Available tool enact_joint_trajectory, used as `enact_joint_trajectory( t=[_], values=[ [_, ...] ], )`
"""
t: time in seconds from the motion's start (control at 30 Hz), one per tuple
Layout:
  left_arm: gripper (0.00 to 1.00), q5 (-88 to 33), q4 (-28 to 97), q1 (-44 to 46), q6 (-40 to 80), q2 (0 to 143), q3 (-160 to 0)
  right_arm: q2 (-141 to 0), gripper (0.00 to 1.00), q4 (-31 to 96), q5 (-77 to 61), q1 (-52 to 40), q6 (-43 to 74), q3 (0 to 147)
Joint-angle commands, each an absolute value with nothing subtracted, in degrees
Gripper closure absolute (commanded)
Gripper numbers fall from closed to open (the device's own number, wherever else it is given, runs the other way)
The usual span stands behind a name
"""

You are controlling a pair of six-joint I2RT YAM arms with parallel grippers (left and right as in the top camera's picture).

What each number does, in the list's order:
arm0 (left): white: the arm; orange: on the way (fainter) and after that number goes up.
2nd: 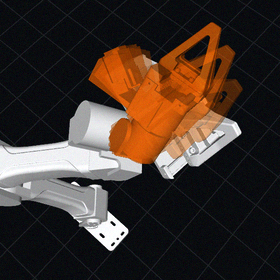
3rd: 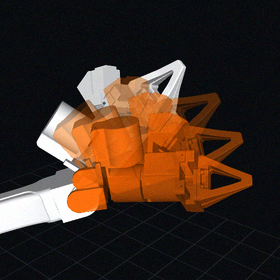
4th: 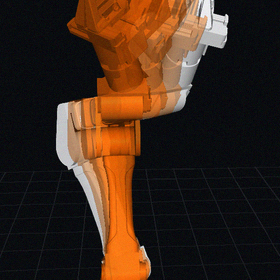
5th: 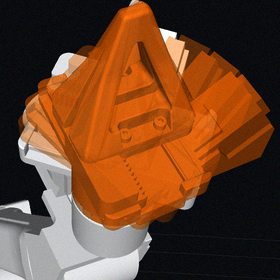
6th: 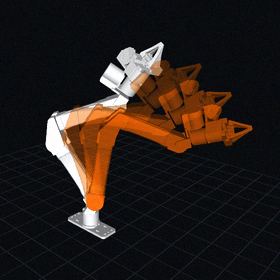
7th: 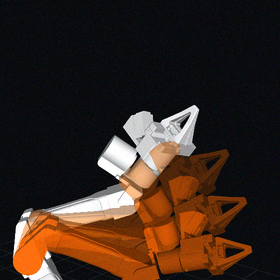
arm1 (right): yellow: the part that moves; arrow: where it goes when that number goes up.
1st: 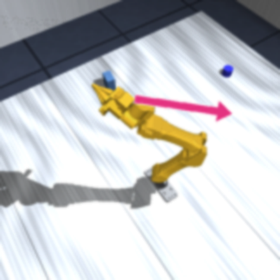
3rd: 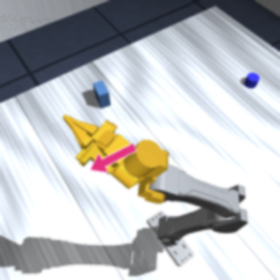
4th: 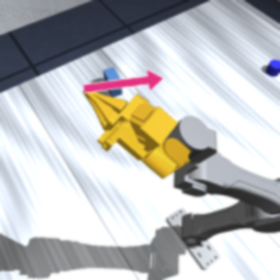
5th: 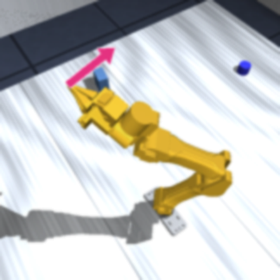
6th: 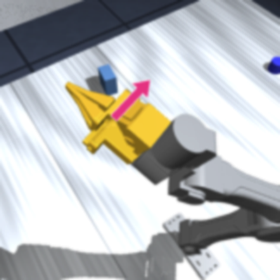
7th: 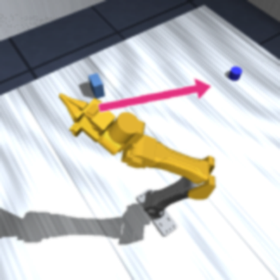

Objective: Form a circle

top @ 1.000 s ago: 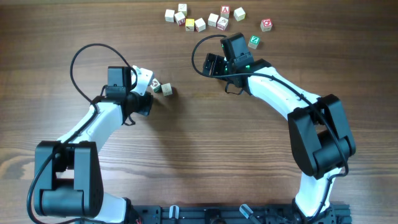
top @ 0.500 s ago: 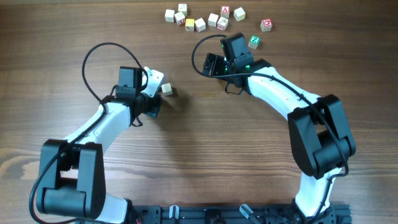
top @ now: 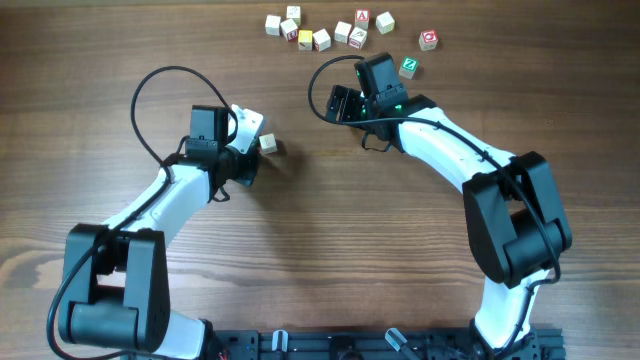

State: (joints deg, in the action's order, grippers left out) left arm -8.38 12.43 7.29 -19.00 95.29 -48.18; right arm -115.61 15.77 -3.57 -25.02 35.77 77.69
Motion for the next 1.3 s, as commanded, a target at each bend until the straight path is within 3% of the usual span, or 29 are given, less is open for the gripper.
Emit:
enact_joint_trajectory(
  t=[0.0,0.17,0.37,0.57,0.9,1.13,1.2,1.27],
  values=[
    [0.64,-8.5,12.2,7.4,-19.3,95.8,-47.8,-115.9,0.01,15.6,-2.4,-25.0,36.2,77.9],
    [0.61,-8.5,12.2,7.4,-19.3,95.8,-47.8,-115.9,0.00,15.6,-2.4,-25.0,36.2,77.9],
    [0.42,-8.4,11.1,7.3,-19.3,95.8,-47.8,-115.9,0.00,15.6,-2.4,-25.0,36.2,77.9],
    [0.00,-8.4,7.0,7.4,-19.0,94.1,-48.0,-115.9,0.01,15.6,-2.4,-25.0,36.2,77.9],
    [0.00,-6.2,7.1,6.6,-17.6,82.2,-48.0,-115.9,0.00,15.6,-2.7,-25.0,36.2,77.9],
    [0.00,-3.7,12.5,-1.0,6.8,82.7,-48.0,-115.9,0.01,15.5,-10.7,-25.0,36.2,77.9],
    [0.00,-6.6,15.1,-3.2,12.9,83.1,-48.0,-115.9,0.22,15.9,-10.6,-25.4,36.2,77.9],
    [0.00,-6.7,16.0,-3.6,12.9,83.5,-47.7,-115.9,0.36,16.2,-10.6,-25.9,36.1,77.9]
  ],
)
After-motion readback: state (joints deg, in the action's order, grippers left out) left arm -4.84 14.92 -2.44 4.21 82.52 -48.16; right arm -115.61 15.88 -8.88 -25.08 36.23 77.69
